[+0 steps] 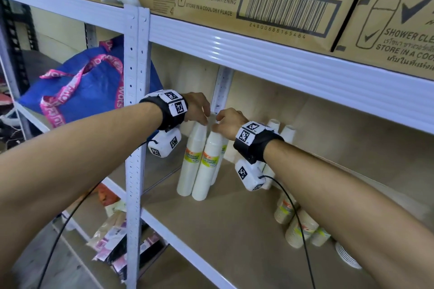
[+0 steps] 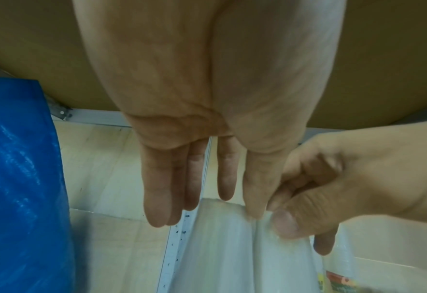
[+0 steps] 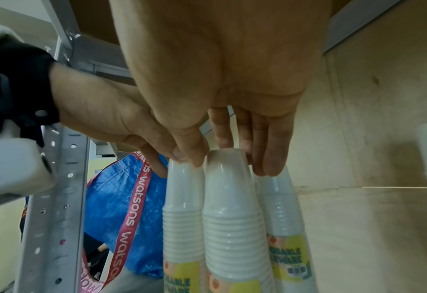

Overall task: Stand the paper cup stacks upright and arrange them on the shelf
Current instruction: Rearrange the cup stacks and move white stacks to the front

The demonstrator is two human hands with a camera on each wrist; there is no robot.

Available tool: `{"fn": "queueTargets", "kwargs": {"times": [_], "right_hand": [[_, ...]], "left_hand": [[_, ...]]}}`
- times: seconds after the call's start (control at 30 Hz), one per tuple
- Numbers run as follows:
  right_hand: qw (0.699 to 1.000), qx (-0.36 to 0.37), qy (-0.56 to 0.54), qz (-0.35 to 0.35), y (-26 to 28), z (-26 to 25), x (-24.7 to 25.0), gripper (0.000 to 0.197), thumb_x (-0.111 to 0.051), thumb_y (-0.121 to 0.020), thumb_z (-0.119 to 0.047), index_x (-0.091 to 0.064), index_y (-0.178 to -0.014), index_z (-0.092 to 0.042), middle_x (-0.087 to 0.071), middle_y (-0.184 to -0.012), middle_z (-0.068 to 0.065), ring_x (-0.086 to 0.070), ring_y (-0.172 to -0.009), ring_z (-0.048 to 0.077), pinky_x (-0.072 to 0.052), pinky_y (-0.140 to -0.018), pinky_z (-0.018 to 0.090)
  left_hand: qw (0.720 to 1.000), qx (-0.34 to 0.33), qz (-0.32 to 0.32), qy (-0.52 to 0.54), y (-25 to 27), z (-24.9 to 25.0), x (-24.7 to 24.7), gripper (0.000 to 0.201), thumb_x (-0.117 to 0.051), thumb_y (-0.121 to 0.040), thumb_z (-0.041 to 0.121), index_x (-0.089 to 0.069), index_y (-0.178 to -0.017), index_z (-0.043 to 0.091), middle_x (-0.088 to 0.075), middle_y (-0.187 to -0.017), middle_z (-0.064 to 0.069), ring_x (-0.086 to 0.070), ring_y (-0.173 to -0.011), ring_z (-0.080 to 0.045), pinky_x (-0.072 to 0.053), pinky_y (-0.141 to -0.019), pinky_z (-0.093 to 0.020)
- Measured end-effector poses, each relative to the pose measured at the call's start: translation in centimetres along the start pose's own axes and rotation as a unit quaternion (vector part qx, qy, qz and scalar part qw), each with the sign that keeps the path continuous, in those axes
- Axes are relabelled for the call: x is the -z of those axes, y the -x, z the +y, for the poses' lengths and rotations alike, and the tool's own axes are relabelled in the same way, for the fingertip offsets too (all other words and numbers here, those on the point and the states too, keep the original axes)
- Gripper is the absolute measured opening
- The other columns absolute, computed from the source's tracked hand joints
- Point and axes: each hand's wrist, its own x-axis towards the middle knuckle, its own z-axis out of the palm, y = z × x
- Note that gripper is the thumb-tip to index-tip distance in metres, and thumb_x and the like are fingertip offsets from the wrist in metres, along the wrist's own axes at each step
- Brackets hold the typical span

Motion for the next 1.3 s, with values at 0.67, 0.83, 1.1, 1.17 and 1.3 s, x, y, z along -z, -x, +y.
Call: {"fn": "queueTargets", "kwargs": {"times": [0.67, 0.83, 1.1, 1.17, 1.3], "right_hand": [[1.000, -0.004, 0.020, 0.008, -0.3, 0.0, -0.8, 0.035, -0.068, -0.086, -0.021, -0.062, -0.118, -0.006, -0.064, -0.115, 0.012, -0.063, -0.097, 0.028, -0.045, -0.072, 0.027], [1.000, -0.006, 0.031, -0.003, 0.1, 0.5, 0.0, 0.036, -0.071, -0.083, -0.021, -0.063, -0.114, -0.004, -0.065, -0.112, 0.010, -0.063, -0.092, 0.026, -0.045, -0.070, 0.026], [0.997, -0.027, 0.066, -0.005, 0.9, 2.1, 3.0, 0.039, -0.075, -0.079, -0.027, -0.065, -0.110, -0.005, -0.064, -0.104, 0.007, -0.059, -0.084, 0.020, -0.043, -0.065, 0.024], [0.996, -0.044, 0.072, -0.006, 1.1, 2.9, 3.9, 0.040, -0.077, -0.076, -0.028, -0.065, -0.108, -0.006, -0.066, -0.104, 0.008, -0.063, -0.086, 0.021, -0.050, -0.067, 0.027], [0.994, -0.070, 0.085, -0.004, 1.4, 4.6, 5.1, 0.052, -0.079, -0.073, -0.034, -0.061, -0.114, -0.009, -0.064, -0.111, 0.006, -0.063, -0.098, 0.024, -0.055, -0.082, 0.033]], "left_hand": [[0.999, -0.038, -0.035, 0.001, -0.4, 0.2, -0.7, 0.030, -0.073, -0.084, 0.017, -0.069, -0.114, 0.014, -0.062, -0.113, -0.009, -0.066, -0.097, -0.029, -0.059, -0.083, -0.041], [0.998, -0.044, -0.053, 0.005, -0.8, 0.5, 0.0, 0.026, -0.075, -0.083, 0.017, -0.071, -0.108, 0.014, -0.064, -0.110, -0.011, -0.068, -0.097, -0.032, -0.060, -0.082, -0.042], [0.991, -0.078, -0.107, 0.028, -1.8, 3.6, 1.2, 0.030, -0.075, -0.084, 0.012, -0.069, -0.113, 0.010, -0.065, -0.110, -0.011, -0.070, -0.092, -0.029, -0.060, -0.062, -0.023], [0.989, -0.091, -0.115, 0.028, -2.1, 4.7, 1.3, 0.032, -0.075, -0.084, 0.014, -0.067, -0.115, 0.010, -0.065, -0.109, -0.010, -0.070, -0.080, -0.022, -0.059, -0.057, -0.020], [0.987, -0.113, -0.115, 0.025, -3.1, 6.9, 0.9, 0.033, -0.076, -0.083, 0.019, -0.068, -0.114, 0.013, -0.068, -0.108, -0.009, -0.072, -0.082, -0.026, -0.060, -0.071, -0.030]]}}
